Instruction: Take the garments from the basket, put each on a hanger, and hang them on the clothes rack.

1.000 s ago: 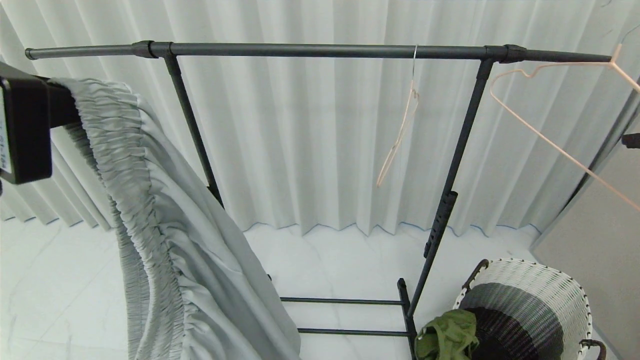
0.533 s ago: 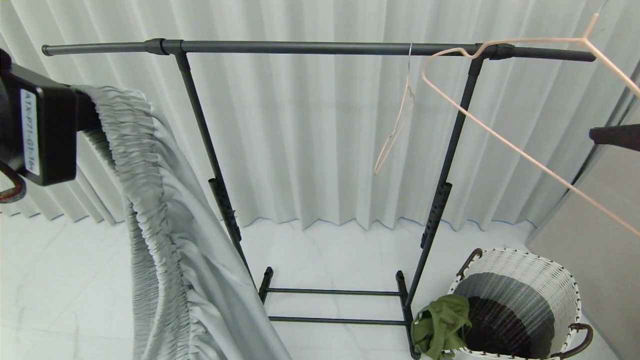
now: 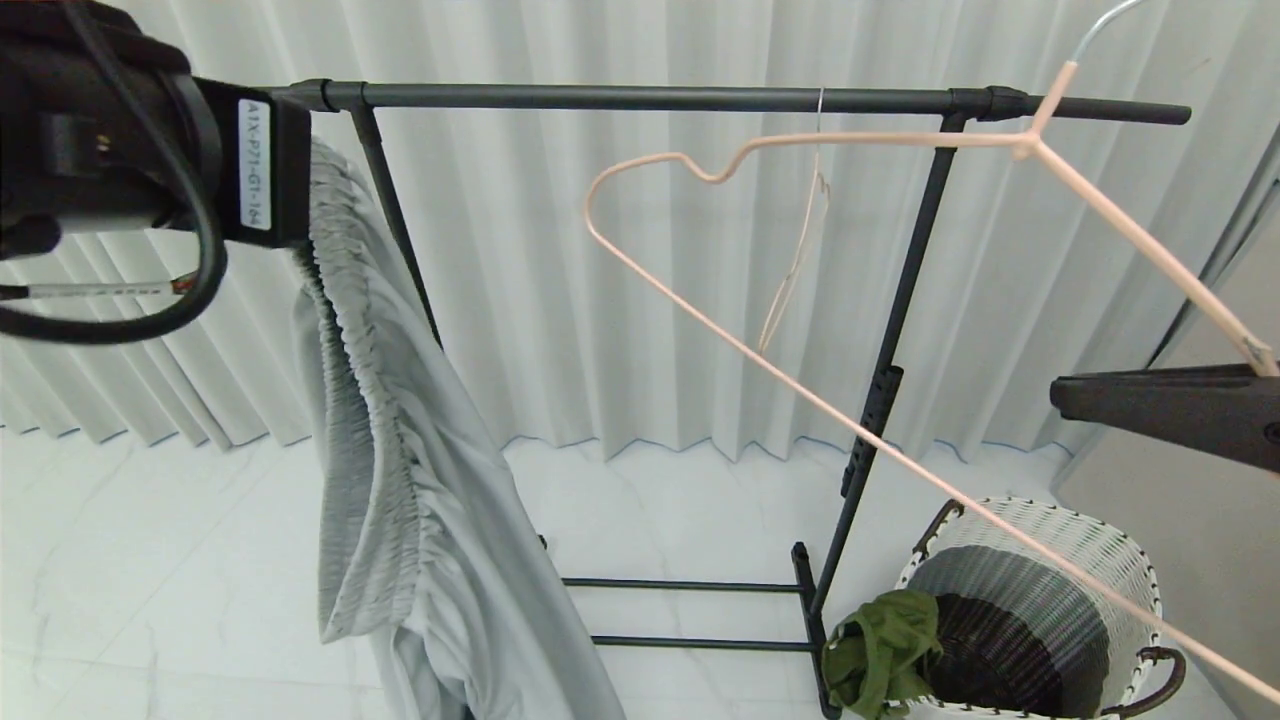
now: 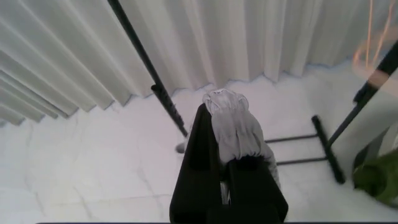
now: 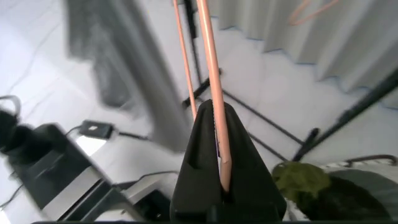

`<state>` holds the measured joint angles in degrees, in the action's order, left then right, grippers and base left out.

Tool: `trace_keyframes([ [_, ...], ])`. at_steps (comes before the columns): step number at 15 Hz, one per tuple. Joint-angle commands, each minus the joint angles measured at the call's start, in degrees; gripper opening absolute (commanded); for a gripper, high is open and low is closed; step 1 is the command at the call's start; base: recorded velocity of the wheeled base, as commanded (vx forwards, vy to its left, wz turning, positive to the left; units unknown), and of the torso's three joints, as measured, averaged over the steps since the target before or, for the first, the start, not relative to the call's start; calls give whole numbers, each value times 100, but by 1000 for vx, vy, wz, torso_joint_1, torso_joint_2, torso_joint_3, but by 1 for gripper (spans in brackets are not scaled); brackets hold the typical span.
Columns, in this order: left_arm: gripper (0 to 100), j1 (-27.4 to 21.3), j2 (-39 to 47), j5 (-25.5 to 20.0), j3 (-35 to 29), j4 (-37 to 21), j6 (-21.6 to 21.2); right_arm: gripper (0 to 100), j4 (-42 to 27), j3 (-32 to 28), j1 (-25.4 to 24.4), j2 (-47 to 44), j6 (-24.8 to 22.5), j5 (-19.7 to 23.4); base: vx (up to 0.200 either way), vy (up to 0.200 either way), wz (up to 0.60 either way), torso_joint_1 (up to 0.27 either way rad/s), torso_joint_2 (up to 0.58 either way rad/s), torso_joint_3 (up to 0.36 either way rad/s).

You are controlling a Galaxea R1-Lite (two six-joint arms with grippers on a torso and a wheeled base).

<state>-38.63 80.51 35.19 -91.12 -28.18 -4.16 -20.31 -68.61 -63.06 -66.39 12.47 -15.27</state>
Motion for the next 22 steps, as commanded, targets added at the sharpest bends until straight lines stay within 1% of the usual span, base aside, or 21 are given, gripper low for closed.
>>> trace_keyframes([
  [1, 0, 101, 589, 110, -494, 6, 275, 0, 9, 14, -277, -129, 62, 33, 0, 0, 0, 0, 0, 0],
  [3, 0, 216, 905, 313, -802, 6, 301, 0, 18, -3, -330, -146, 80, 332, 0, 0, 0, 0, 0, 0],
  [5, 0, 251, 1072, 365, -995, 6, 301, 0, 27, 5, -356, -173, 71, 534, 0, 0, 0, 0, 0, 0],
  [7, 0, 251, 1169, 365, -1100, 6, 310, 0, 45, -3, -365, -243, 71, 543, 0, 0, 0, 0, 0, 0],
  [8, 0, 251, 1239, 365, -1180, 6, 354, 0, 53, -30, -497, -322, 80, 552, 0, 0, 0, 0, 0, 0],
  [11, 0, 251, 1283, 365, -1206, 6, 424, 0, 229, -12, -611, -419, 80, 552, 0, 0, 0, 0, 0, 0],
  [16, 0, 251, 1310, 374, -1206, 6, 433, 0, 256, -3, -628, -524, 98, 543, 0, 0, 0, 0, 0, 0],
  [20, 0, 242, 1283, 383, -1180, 6, 433, 0, 774, -3, -277, -876, 98, 517, 0, 0, 0, 0, 0, 0],
  [22, 0, 242, 1275, 383, -1180, 6, 433, 0, 941, -12, -215, -964, 89, 508, 0, 0, 0, 0, 0, 0],
])
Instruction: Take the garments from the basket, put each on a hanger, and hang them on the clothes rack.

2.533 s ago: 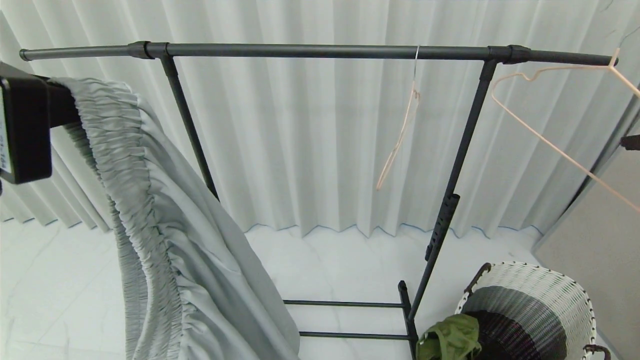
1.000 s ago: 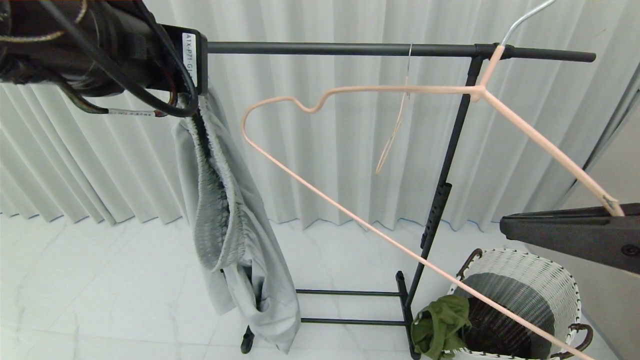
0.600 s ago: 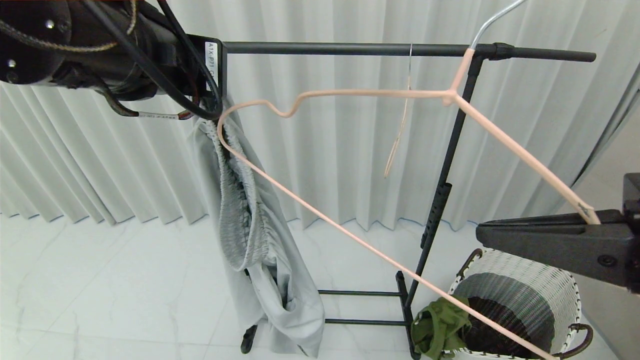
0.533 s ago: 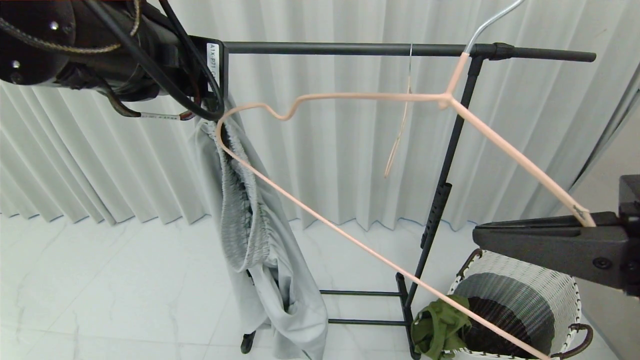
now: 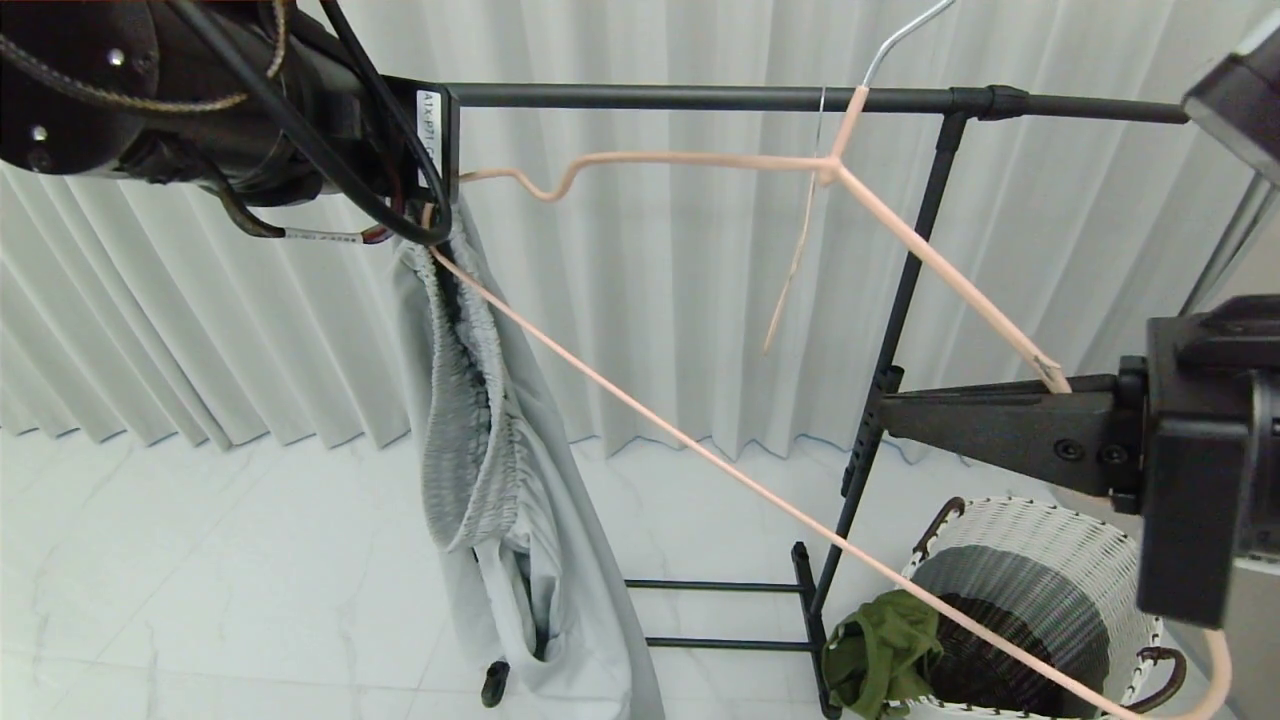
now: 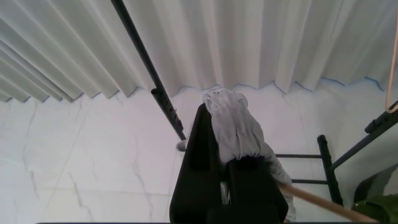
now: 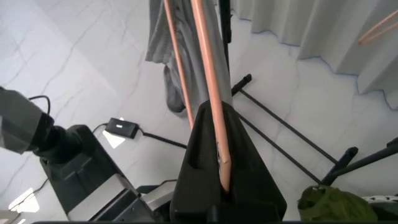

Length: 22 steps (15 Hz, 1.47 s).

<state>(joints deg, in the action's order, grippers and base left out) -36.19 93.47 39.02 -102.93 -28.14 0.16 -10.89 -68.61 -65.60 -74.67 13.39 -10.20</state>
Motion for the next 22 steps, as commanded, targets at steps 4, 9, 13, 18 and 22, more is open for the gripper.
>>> trace_keyframes([
  [4, 0, -134, -21, 88, 9, 1, 2, 0, 315, -21, 91, -373, 6, -17, 0, 0, 0, 0, 0, 0],
  [9, 0, -142, -13, 712, -8, 1, -25, 0, 561, 5, 346, -760, 6, -298, 0, 0, 0, 0, 0, 0],
  [13, 0, -10, -83, 738, 1, -96, -262, 0, 491, 58, 487, -725, 41, -403, 0, 0, 0, 0, 0, 0],
  [18, 0, -46, 102, 730, -8, -394, -130, 0, 807, 58, 407, -795, 208, -562, 0, 0, 0, 0, 0, 0],
  [22, 0, -46, 260, 730, -26, -394, 265, 0, 737, 155, 3, -690, 534, -131, 0, 0, 0, 0, 0, 0],
])
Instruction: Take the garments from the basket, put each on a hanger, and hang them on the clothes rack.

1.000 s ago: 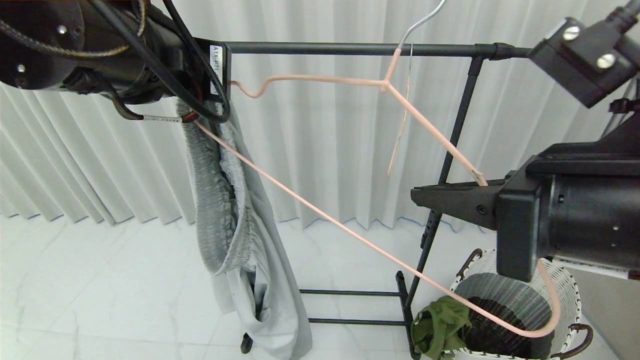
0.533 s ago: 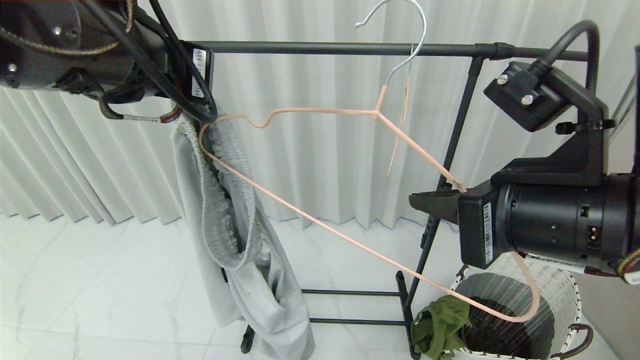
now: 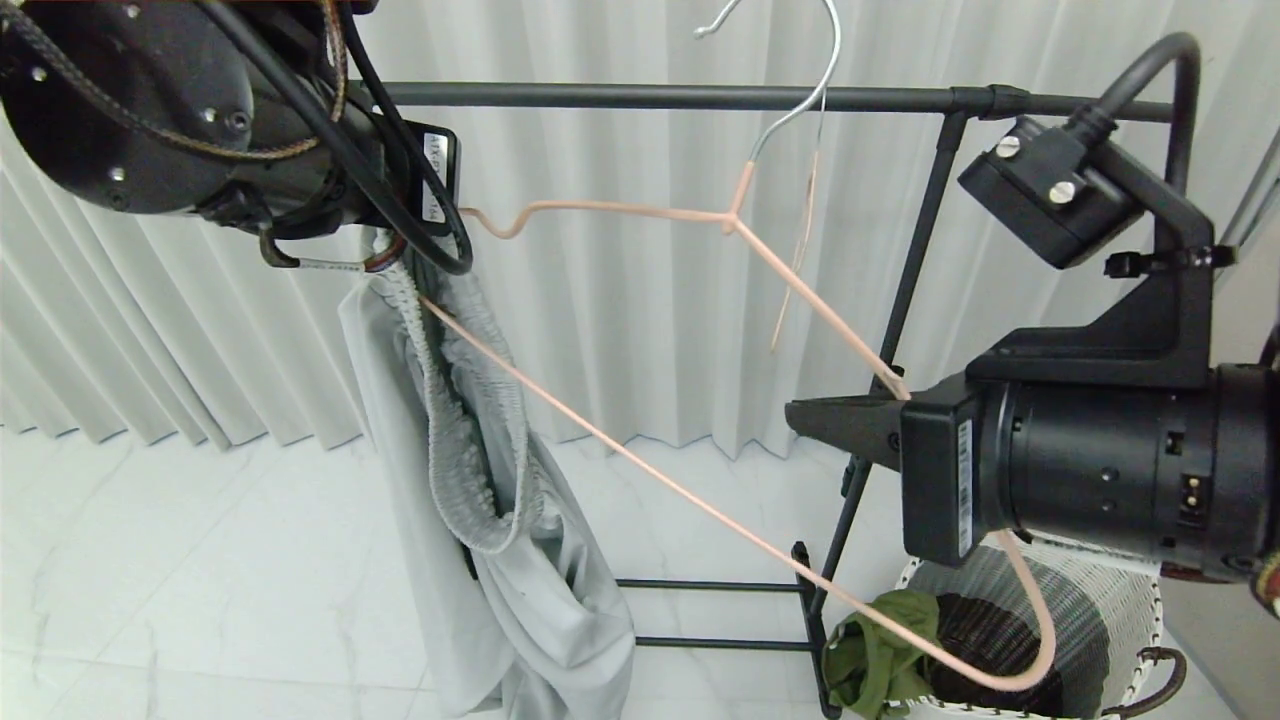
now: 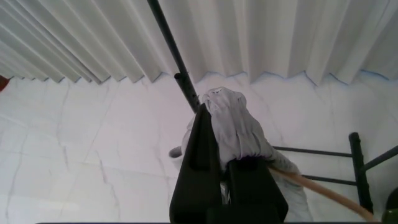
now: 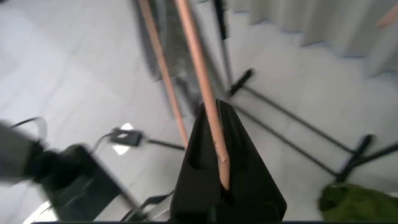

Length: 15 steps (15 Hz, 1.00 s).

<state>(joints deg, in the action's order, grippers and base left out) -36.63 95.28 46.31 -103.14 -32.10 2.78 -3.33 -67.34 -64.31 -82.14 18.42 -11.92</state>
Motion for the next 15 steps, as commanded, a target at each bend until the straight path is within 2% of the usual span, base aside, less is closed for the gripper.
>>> trace_keyframes([
  [1, 0, -2, 87, 1, -4, 2, 21, 0, -71, 28, -179, 67, 118, 190, 0, 0, 0, 0, 0, 0],
  [2, 0, -2, 105, 1, -21, 2, 47, 0, -186, 107, -188, 40, 241, 428, 0, 0, 0, 0, 0, 0],
  [5, 0, -37, 122, -8, -39, 2, 56, 0, -142, 257, 129, -197, 303, 375, 0, 0, 0, 0, 0, 0],
  [8, 0, -90, 96, -17, -39, 2, 74, 0, 342, 257, 472, -311, 417, 375, 0, 0, 0, 0, 0, 0],
  [9, 0, -221, 87, -8, -48, 2, 241, 0, 509, 248, 524, -338, 426, 384, 0, 0, 0, 0, 0, 0],
  [11, 0, -432, 87, -17, -39, 2, 469, 0, 623, 257, 498, -373, 426, 392, 0, 0, 0, 0, 0, 0],
  [15, 0, -837, 78, -52, -65, 2, 478, 0, 632, 283, 322, -338, 364, 595, 0, 0, 0, 0, 0, 0],
])
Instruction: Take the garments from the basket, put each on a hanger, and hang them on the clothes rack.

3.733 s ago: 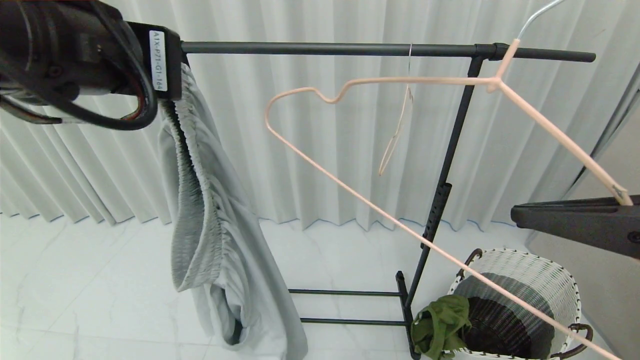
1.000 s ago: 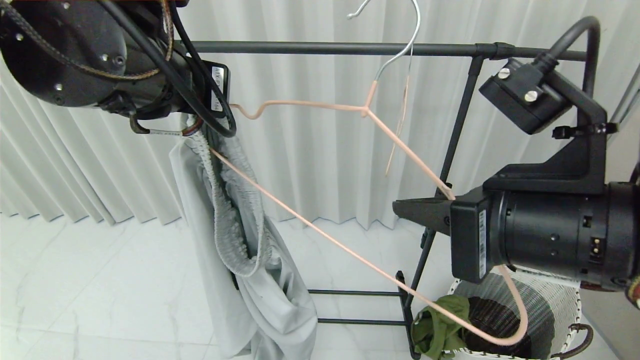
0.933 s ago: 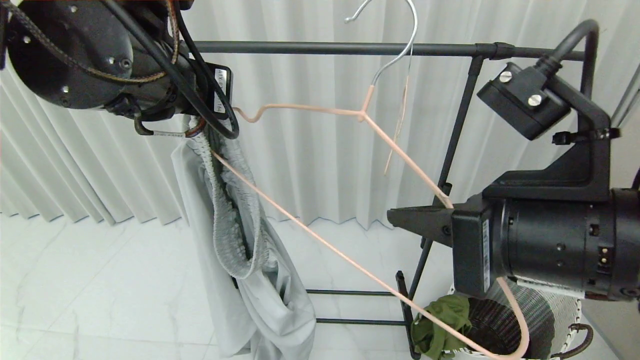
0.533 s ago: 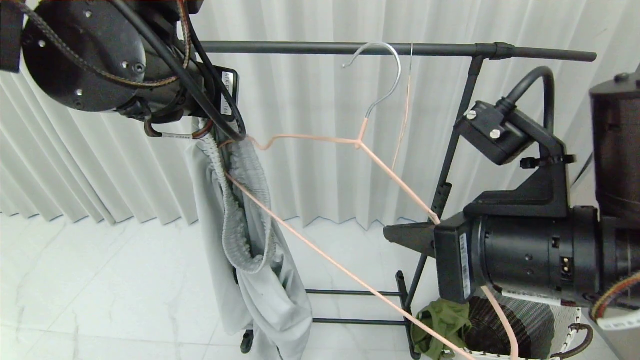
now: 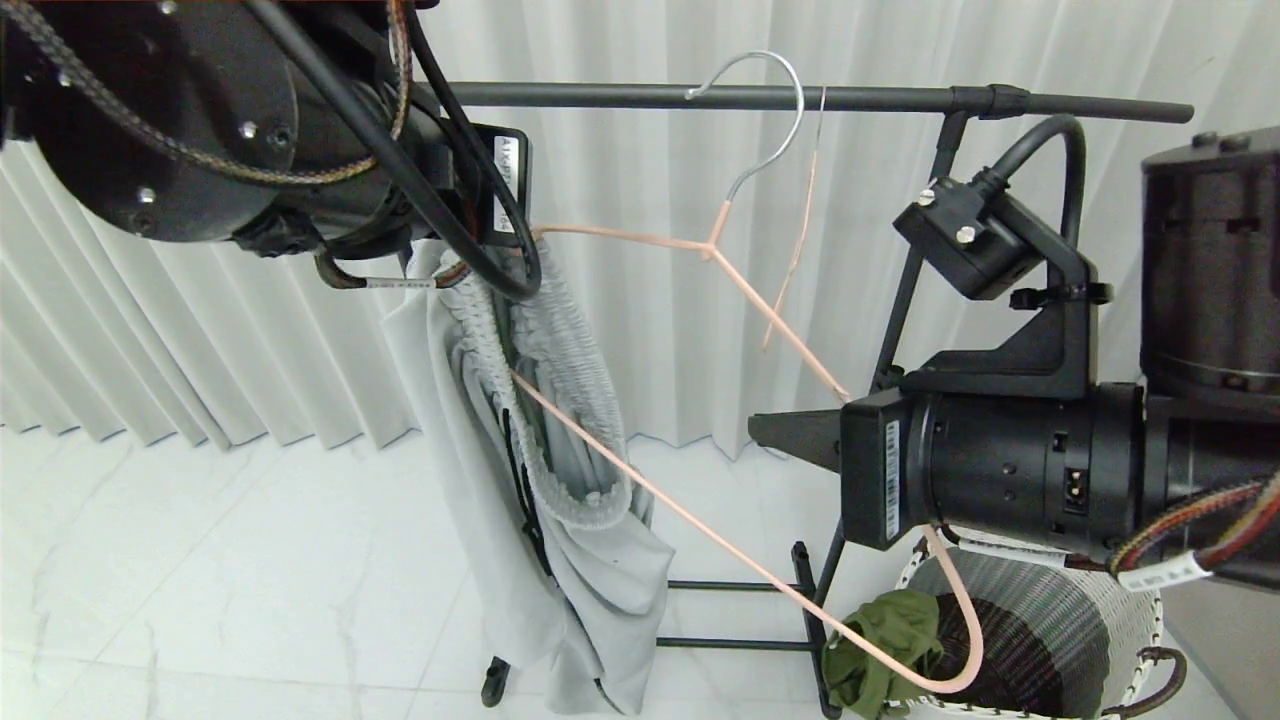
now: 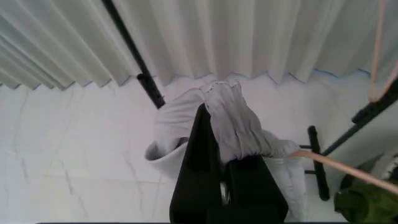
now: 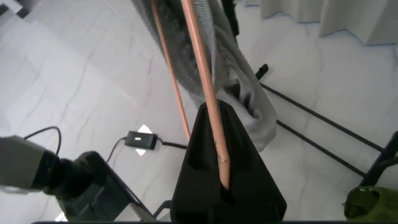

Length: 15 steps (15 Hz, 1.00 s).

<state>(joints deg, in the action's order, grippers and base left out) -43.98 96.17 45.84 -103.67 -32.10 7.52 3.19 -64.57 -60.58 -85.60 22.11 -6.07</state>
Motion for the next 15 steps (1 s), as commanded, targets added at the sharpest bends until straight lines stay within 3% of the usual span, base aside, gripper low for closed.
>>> trace_keyframes([
  [1, 0, -216, -11, -40, -48, 2, -5, 0, -21, 59, -86, 0, -67, 80, 0, 0, 0, 0, 0, 0],
  [4, 0, -567, -20, -356, -215, -7, -14, 0, 23, 217, -86, -44, -366, 124, 0, 0, 0, 0, 0, 0],
  [9, 0, -1016, -63, -989, -373, -7, -31, 0, 375, 191, -139, -246, -374, 80, 0, 0, 0, 0, 0, 0],
  [15, 0, -1200, -204, -1007, -250, -7, -23, 0, 516, 182, -77, -229, -374, -140, 0, 0, 0, 0, 0, 0],
])
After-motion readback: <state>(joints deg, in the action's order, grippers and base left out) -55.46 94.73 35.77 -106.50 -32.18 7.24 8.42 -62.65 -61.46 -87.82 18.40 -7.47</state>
